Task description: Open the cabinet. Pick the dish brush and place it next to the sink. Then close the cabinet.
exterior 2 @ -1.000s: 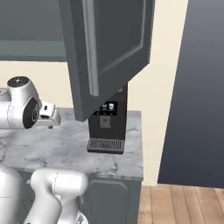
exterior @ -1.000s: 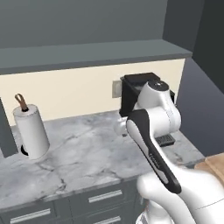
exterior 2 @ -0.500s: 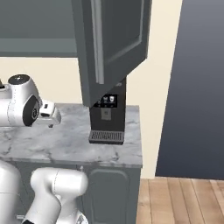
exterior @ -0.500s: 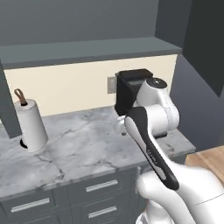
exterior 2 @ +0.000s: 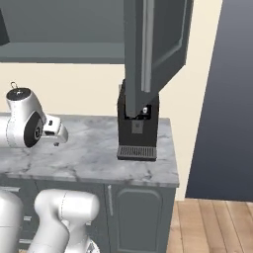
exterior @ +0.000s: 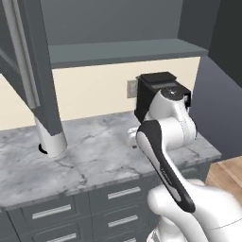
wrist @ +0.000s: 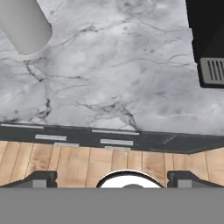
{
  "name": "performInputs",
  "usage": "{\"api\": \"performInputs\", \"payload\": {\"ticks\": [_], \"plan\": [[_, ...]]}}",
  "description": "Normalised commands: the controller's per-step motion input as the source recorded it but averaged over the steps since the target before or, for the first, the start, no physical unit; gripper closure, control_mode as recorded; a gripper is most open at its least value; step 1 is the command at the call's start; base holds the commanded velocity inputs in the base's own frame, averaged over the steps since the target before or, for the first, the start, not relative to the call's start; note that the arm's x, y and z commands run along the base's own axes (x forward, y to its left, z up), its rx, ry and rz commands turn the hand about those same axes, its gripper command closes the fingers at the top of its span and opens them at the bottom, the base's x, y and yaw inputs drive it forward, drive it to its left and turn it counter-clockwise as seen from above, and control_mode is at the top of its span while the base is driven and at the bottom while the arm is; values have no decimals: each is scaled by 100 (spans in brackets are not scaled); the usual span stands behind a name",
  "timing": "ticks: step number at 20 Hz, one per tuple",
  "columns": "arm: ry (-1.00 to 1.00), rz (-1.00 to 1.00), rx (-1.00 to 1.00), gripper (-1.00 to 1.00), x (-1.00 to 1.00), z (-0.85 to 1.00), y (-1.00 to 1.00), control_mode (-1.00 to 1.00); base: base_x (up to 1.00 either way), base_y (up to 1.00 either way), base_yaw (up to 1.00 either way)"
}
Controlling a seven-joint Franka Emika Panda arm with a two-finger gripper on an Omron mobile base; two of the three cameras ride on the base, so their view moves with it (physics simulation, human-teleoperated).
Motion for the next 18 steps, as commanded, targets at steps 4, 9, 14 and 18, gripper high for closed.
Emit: {"api": "performInputs", "payload": {"ticks": [4,9,14,18], "plan": [[0,0,0,-100,0,0,0,100,51,-4,0],[0,0,0,-100,0,0,0,100,-17,-27,3],[0,0,0,-100,0,0,0,100,0,0,2],[0,0,0,-100,0,0,0,100,0,0,0]]}}
